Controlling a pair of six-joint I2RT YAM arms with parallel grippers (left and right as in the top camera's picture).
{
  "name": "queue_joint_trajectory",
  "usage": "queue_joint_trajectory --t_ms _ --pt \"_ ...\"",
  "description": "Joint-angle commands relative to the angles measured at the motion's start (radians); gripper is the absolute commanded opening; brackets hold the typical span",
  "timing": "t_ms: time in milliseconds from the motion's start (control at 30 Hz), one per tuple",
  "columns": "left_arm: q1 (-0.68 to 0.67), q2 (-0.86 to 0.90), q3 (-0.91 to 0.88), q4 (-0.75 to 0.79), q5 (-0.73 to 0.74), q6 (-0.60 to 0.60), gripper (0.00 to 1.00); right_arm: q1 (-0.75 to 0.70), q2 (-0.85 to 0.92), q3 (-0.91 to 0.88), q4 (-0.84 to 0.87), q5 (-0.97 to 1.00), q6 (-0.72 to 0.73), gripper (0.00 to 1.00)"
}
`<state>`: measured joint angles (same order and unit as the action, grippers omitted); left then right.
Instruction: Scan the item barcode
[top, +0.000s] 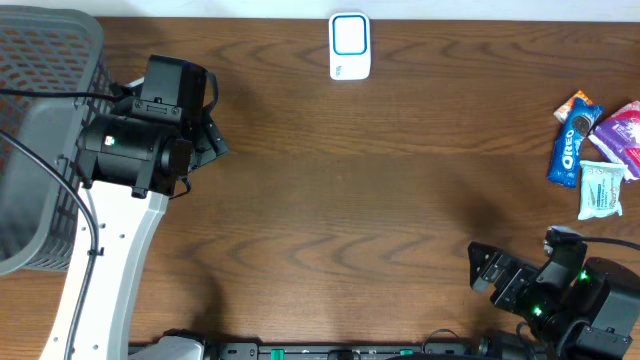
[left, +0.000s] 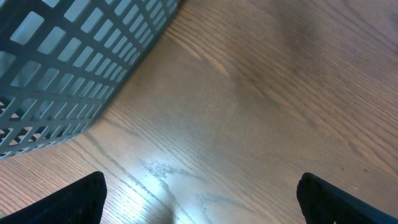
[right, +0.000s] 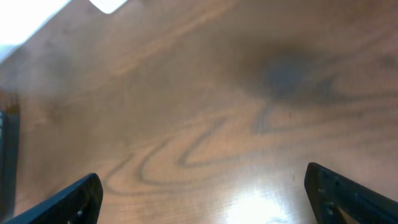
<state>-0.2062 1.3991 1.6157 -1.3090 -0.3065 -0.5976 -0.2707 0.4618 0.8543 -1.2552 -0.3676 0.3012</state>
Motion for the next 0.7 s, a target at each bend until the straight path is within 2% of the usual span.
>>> queue_joint_trajectory --t_ms 0,167,333,467,667 --pt "0.003 0.004 0.008 -0.004 -0.02 0.01 0.98 0.011 -0.005 -0.008 -0.027 -0.006 0.005 0.99" --pt "0.003 0.004 0.008 -0.004 -0.02 0.01 0.98 0.013 -0.005 -0.008 -0.017 0.042 0.004 0.99" --pt "0.003 0.004 0.008 -0.004 -0.02 0.01 0.98 0.092 -0.005 -0.011 0.029 0.063 0.005 0.99" --pt "0.003 0.004 0.008 -0.004 -0.02 0.01 0.98 0.187 -0.006 -0.048 0.154 0.063 -0.017 0.99" --pt "0.003 0.004 0.008 -0.004 -0.02 0.01 0.98 0.318 -0.04 -0.167 0.358 0.062 -0.132 0.99"
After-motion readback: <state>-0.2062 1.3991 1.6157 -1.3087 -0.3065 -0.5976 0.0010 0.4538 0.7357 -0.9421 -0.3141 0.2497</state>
